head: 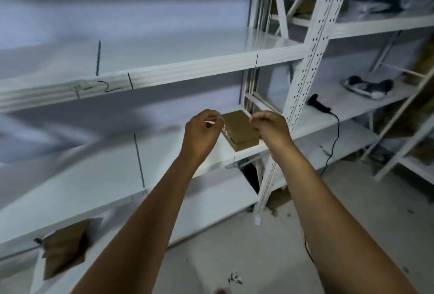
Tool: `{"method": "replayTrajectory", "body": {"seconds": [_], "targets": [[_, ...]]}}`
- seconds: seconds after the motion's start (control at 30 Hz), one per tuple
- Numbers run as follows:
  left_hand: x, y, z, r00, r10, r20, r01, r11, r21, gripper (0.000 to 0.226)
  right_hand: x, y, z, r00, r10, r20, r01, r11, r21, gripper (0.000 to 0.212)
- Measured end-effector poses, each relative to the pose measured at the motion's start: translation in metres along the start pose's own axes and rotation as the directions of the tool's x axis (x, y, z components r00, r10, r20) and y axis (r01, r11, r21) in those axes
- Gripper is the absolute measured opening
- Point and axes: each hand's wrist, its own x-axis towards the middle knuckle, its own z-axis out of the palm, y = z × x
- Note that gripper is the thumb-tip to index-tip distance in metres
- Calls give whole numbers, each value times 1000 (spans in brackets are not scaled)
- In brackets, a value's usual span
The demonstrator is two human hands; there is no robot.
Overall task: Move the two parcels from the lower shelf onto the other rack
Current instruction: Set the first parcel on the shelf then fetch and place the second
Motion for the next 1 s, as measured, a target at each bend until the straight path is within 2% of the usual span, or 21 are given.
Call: {"method": "replayTrajectory", "body": {"seconds": [0.13, 0.2, 0.3, 0.4, 0.53, 0.63, 0.73, 0.87, 1.0], "targets": [[61, -34, 53, 994, -105, -1, 105, 994, 27, 15, 82, 43, -4, 996, 69, 59, -60, 989, -138, 34], [93, -61, 85, 985, -170, 13, 170, 985, 29, 21, 131, 67, -3, 992, 98, 84, -78, 973, -216, 38], [161, -110, 151, 933, -358, 44, 357, 934, 27, 25, 227, 107, -1, 974, 205, 91, -164, 927, -337, 40], [167, -128, 166, 909, -410, 73, 406, 911, 72, 41, 244, 125, -2, 965, 236, 116, -181, 915, -360, 59], [202, -166, 211, 797, -589, 138, 571, 807, 149, 75, 307, 163, 0, 921, 373, 112, -312, 880, -358, 63], [215, -185, 233, 727, -671, 144, 658, 741, 132, 80, 333, 185, 4, 889, 442, 123, -377, 857, -352, 68], [223, -194, 252, 680, -720, 139, 711, 694, 112, 87, 348, 205, 8, 838, 518, 170, -447, 832, -329, 56], [225, -196, 265, 686, -724, 67, 722, 690, 54, 79, 357, 215, 9, 856, 475, 205, -387, 851, -355, 24], [221, -177, 261, 720, -693, -28, 692, 721, -38, 73, 365, 201, 2, 880, 430, 200, -371, 887, -275, 25]]}}
